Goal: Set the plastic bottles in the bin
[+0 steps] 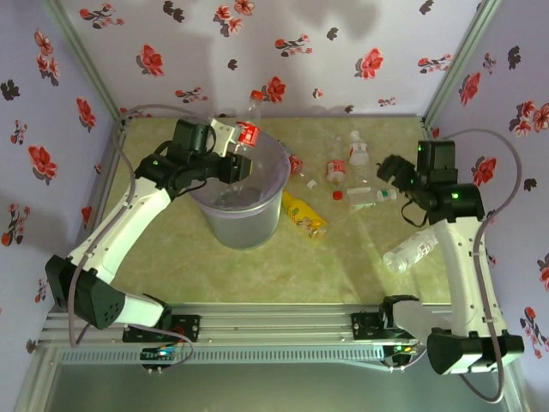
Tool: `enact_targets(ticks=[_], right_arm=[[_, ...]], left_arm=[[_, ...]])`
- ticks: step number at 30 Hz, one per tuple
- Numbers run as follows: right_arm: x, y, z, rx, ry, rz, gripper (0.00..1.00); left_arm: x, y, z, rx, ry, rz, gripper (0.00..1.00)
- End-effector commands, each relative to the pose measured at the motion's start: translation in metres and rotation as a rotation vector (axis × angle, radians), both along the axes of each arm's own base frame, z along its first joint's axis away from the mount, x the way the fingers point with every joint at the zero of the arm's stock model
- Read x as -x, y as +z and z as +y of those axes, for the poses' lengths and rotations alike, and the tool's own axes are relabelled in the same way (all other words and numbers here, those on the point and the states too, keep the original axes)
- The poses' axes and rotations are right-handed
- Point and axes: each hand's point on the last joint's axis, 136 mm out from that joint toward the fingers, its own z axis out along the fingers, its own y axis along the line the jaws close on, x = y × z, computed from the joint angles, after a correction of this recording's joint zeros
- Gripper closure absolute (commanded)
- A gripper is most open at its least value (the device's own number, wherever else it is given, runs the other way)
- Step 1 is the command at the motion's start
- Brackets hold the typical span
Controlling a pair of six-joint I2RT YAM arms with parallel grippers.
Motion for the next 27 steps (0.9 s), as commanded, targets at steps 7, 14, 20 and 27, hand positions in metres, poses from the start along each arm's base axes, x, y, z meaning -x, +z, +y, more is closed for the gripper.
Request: enact_targets(ticks=[7, 14, 20, 27], right_arm=[[0.022, -0.051, -0.040, 0.105, -0.154, 0.131, 0.05], [0.054, -0.064, -0.087, 0.214, -0.356, 0.137, 0.04], [0.063, -0.115, -0.102, 0.080, -0.415, 0.245, 0.03], [0.059, -0.156, -0.106, -0.034, -0.441, 0.295, 0.02]], left_arm=[[0.003, -0.038, 0.009, -0.037, 0.028, 0.028, 0.62], [0.004, -0.064, 0.009, -0.073, 0.020, 0.068, 0.60], [0.004, -0.075, 0.010, -0.090, 0.016, 0.080, 0.52], [0.004, -0.082, 0.010, -0.103, 0.007, 0.085, 0.35]])
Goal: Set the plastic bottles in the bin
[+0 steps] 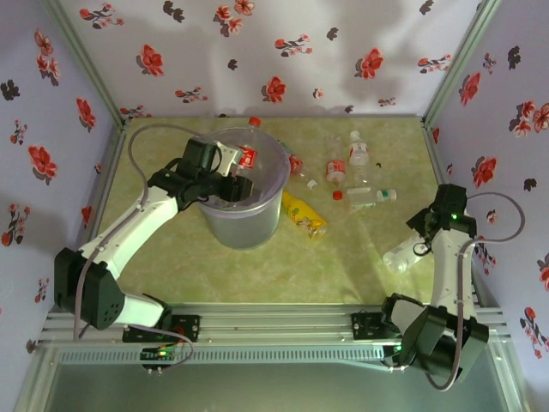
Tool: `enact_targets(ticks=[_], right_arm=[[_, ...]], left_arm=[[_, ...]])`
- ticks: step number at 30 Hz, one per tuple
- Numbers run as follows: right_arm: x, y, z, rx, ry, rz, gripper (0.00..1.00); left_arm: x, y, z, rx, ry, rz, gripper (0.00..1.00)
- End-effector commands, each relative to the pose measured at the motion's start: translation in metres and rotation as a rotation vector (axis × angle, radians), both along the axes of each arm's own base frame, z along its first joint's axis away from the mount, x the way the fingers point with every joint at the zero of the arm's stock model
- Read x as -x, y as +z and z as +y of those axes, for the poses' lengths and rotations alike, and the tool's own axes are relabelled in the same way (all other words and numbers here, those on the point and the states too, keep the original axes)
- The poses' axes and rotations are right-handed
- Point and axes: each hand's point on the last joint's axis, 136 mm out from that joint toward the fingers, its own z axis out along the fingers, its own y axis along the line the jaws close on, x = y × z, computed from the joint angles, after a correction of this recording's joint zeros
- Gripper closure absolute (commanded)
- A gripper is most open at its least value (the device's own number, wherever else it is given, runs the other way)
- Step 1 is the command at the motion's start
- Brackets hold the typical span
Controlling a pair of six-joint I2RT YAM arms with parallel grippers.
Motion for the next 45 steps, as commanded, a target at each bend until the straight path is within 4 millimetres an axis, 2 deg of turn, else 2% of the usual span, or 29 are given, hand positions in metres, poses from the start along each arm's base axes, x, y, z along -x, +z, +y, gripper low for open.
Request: enact_targets(ticks=[1, 7, 22, 24, 28, 33, 38, 45], right_arm=[[-0.016, -0.009, 0.003, -0.055, 0.005, -0.051, 0.02], [-0.024, -0.030, 0.000, -0.095, -0.023, -0.042, 0.02], [-0.026, -0.077, -0.001, -0.153, -0.046, 0.033, 0.03], [-0.026, -0.082, -0.002, -0.159, -0.045, 0.042, 0.04], [-0.028, -0.092, 0.000, -0.177, -0.042, 0.057, 0.08], [-0.028, -0.098, 0.002, -0.192, -0.046, 0.058, 0.13], [-0.027, -0.100, 0.004, -0.198, -0.047, 0.049, 0.21], [-0.031, -0.081, 0.006, -0.197, -0.029, -0.002, 0.34]], left_arm=[[-0.003, -0.010, 0.001, -0.024, -0.008, -0.001, 0.33], [-0.003, -0.014, 0.001, -0.030, -0.008, 0.006, 0.24], [-0.008, 0.008, 0.007, -0.043, 0.019, -0.046, 0.23], [-0.009, 0.016, 0.007, -0.033, 0.021, -0.066, 0.21], [-0.006, 0.040, 0.009, -0.004, 0.024, -0.120, 0.09], [-0.001, 0.070, 0.014, 0.022, 0.030, -0.185, 0.01], [0.003, 0.091, 0.018, 0.036, 0.043, -0.219, 0.00], [0.007, 0.116, 0.020, 0.084, 0.066, -0.251, 0.01]])
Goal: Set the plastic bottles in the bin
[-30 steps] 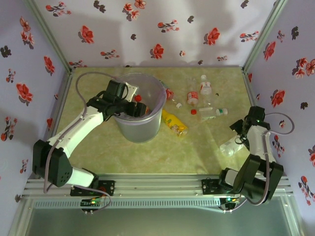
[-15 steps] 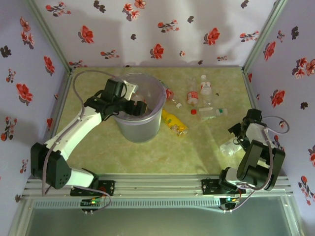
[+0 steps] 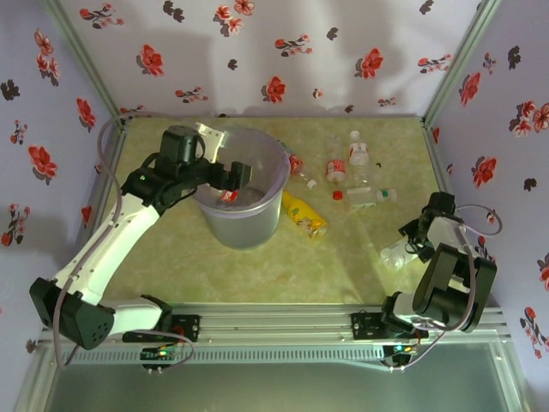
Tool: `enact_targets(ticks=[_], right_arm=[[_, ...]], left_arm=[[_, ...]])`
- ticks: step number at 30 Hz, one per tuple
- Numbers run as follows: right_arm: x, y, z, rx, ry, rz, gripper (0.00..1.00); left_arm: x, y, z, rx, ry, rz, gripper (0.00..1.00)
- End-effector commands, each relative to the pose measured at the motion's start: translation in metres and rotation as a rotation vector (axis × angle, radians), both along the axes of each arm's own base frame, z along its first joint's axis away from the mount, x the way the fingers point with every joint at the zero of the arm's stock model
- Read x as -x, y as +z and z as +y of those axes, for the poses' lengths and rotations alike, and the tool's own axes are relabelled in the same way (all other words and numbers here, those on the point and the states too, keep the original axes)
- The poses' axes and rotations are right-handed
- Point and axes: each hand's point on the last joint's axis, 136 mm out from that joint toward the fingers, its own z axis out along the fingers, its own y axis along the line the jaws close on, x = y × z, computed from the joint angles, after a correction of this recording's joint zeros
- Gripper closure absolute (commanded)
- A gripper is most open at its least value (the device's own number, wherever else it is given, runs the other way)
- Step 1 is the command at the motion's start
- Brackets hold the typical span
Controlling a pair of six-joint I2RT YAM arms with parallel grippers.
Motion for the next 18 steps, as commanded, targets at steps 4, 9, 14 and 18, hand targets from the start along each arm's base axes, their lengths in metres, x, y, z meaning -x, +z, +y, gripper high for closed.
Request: enact_targets(ticks=[4, 9, 14, 18], right_arm=[[0.000, 0.030, 0.002, 0.009, 0.003, -0.070, 0.41], [-0.001, 0.059, 0.009, 0.006, 0.018, -0.148, 0.43], [-0.011, 0.091, 0.028, -0.052, 0.074, -0.276, 0.45], [-0.028, 0.140, 0.059, -0.078, 0.204, -0.444, 0.45]], left_arm=[[0.005, 0.029, 0.007, 0.044, 0.034, -0.038, 0.01], [0.007, 0.042, 0.003, 0.079, 0.027, -0.051, 0.01], [0.010, 0.054, -0.010, 0.106, -0.009, -0.066, 0.00], [0.013, 0.065, -0.025, 0.135, -0.058, -0.069, 0.01]])
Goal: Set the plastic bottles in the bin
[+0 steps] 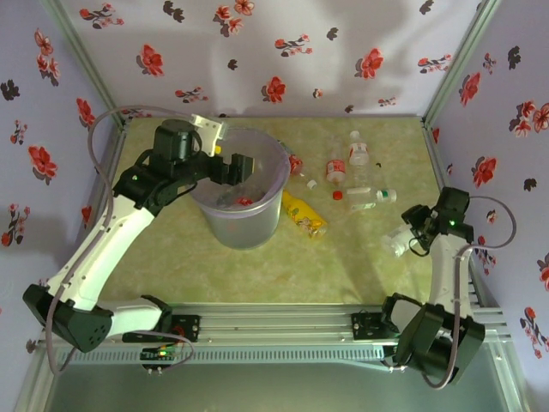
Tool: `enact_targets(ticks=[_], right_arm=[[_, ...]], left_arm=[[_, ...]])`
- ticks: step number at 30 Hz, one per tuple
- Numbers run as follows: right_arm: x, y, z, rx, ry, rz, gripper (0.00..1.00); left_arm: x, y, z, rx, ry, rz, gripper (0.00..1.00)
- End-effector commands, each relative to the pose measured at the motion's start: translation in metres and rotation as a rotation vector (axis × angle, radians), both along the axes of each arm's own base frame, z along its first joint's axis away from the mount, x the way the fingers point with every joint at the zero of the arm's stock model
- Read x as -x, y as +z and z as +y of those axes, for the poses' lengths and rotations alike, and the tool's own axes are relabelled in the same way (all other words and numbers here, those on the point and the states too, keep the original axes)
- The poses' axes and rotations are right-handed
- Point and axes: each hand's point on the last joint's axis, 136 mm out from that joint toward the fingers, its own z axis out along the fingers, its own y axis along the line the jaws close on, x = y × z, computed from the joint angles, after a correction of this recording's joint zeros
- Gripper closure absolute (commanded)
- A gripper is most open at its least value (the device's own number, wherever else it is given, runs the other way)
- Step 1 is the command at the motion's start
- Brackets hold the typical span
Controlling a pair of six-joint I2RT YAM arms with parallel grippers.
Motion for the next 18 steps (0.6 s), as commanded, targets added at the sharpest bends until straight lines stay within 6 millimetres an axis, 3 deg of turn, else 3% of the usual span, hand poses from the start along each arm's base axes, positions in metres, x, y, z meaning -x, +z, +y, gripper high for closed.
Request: enact_targets(ticks=[1, 10, 18], right_arm=[[-0.017, 0.055, 0.036, -0.027, 0.149, -0.168, 0.45], [-0.046, 0.158, 0.130, -0.124, 0.487, -0.500, 0.48], [-0.066, 0.216, 0.198, -0.357, 0.649, -0.767, 0.48]], left_arm=[[0.003, 0.023, -0.017, 0.059, -0.054, -0.023, 0.00], [0.020, 0.044, -0.070, 0.170, -0.233, 0.033, 0.00], [0.052, 0.052, -0.130, 0.249, -0.430, 0.087, 0.00]])
